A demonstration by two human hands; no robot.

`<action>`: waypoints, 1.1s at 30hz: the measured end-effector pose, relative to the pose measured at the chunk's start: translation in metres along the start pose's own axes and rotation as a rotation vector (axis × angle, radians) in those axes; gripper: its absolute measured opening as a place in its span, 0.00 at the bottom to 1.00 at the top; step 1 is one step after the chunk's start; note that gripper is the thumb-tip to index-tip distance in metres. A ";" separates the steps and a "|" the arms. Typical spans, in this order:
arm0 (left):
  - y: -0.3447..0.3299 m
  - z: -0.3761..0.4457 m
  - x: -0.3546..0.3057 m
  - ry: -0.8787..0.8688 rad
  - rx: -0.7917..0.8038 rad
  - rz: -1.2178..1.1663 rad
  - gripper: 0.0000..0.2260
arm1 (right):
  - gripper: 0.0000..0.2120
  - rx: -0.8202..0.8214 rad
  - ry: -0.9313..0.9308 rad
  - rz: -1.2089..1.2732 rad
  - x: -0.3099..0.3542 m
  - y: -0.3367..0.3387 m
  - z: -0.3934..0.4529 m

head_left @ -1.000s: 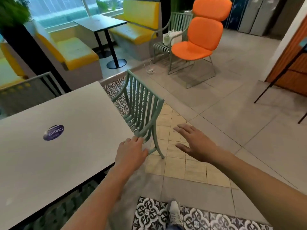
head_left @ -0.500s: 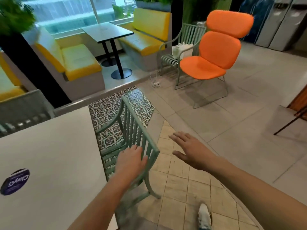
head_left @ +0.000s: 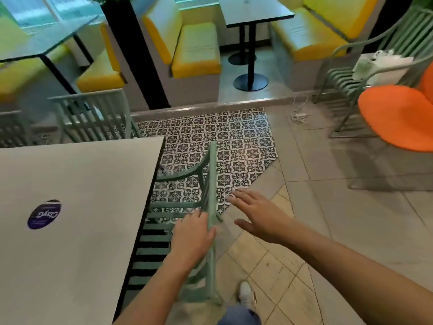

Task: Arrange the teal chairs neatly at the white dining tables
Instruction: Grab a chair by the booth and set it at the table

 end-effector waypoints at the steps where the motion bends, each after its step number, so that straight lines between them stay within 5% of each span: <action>1: -0.003 0.012 0.002 0.036 -0.008 -0.019 0.18 | 0.30 0.011 0.045 -0.015 -0.010 0.001 0.020; 15: -0.001 0.078 0.035 0.529 0.081 -0.153 0.30 | 0.31 0.305 0.637 -0.229 -0.042 -0.002 0.201; 23: -0.011 0.056 -0.007 1.003 0.138 -0.315 0.23 | 0.30 0.525 1.011 -0.332 -0.054 -0.008 0.252; 29: -0.048 0.029 -0.061 1.256 0.067 -0.668 0.22 | 0.23 0.610 1.099 -0.362 -0.083 -0.017 0.277; 33: -0.075 -0.005 -0.073 1.384 0.114 -0.619 0.20 | 0.20 0.616 1.060 -0.416 -0.085 -0.026 0.281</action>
Point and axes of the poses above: each hand's wrist, its own z-axis towards the middle knuckle, its own y-axis out of the back of the hand, x = y × z, the point moved 3 cm from there along z, towards the middle knuckle, and after that the axes turned 6 degrees about x, right-handed, at the moved point
